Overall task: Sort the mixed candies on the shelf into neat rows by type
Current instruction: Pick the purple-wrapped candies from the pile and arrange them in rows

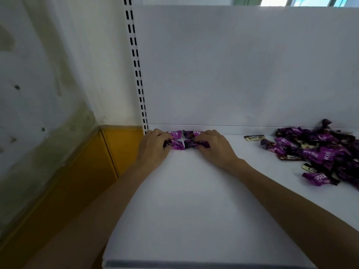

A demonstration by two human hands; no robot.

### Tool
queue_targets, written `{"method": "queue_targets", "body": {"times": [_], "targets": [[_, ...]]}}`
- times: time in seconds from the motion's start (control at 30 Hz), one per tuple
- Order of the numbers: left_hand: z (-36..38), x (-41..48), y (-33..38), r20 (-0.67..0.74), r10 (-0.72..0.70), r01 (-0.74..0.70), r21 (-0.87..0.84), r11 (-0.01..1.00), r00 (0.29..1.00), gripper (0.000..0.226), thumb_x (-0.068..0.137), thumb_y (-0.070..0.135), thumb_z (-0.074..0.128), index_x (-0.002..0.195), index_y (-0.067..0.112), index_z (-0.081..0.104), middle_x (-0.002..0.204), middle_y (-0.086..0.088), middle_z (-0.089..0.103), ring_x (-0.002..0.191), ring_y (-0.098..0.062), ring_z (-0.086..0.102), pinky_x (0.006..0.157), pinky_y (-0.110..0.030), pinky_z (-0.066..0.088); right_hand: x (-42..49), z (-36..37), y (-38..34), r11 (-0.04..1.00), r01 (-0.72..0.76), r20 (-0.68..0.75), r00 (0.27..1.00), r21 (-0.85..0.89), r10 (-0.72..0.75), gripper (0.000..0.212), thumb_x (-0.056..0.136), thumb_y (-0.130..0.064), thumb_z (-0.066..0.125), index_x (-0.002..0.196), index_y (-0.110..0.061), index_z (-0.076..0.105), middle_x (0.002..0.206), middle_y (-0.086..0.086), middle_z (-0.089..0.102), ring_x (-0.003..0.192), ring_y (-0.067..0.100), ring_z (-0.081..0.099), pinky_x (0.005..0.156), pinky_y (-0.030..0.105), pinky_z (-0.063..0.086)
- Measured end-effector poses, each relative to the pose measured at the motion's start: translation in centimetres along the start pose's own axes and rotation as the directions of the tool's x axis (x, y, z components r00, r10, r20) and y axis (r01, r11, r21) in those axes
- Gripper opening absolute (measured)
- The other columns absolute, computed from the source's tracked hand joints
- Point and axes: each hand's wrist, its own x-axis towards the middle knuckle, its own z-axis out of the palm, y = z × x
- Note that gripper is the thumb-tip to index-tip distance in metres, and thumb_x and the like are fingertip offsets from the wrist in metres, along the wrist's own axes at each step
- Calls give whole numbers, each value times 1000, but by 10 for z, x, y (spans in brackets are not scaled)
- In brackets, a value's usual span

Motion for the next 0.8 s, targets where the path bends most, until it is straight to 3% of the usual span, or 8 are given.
{"method": "queue_targets", "body": {"times": [0.43, 0.67, 0.8], "targets": [[-4, 4, -1, -1, -31, 31, -58, 998, 1000, 32, 84, 22, 65, 115, 16, 60, 110, -8, 58, 103, -22, 50, 77, -27, 41, 1, -5, 4, 1000, 3, 17, 1000, 20, -3, 30, 81, -13, 61, 111, -10, 61, 108, 10, 62, 103, 27, 52, 84, 37, 43], [-14, 4, 6, -17, 21, -22, -83, 996, 1000, 31, 84, 26, 63, 114, 16, 60, 112, -6, 58, 104, -22, 49, 82, -29, 40, 9, -8, 6, 999, -11, -54, 998, 46, 14, 29, 83, -15, 59, 112, -10, 61, 112, 8, 62, 106, 24, 52, 85, 30, 39], [-14, 9, 31, -5, 84, -84, -117, 990, 996, 33, 86, 21, 60, 119, 16, 58, 121, -6, 56, 112, -22, 46, 89, -29, 38, 5, -28, 27, 996, -72, -100, 992, 43, 76, 38, 84, -14, 59, 122, -14, 56, 119, 5, 60, 110, 20, 51, 85, 27, 39]]}}
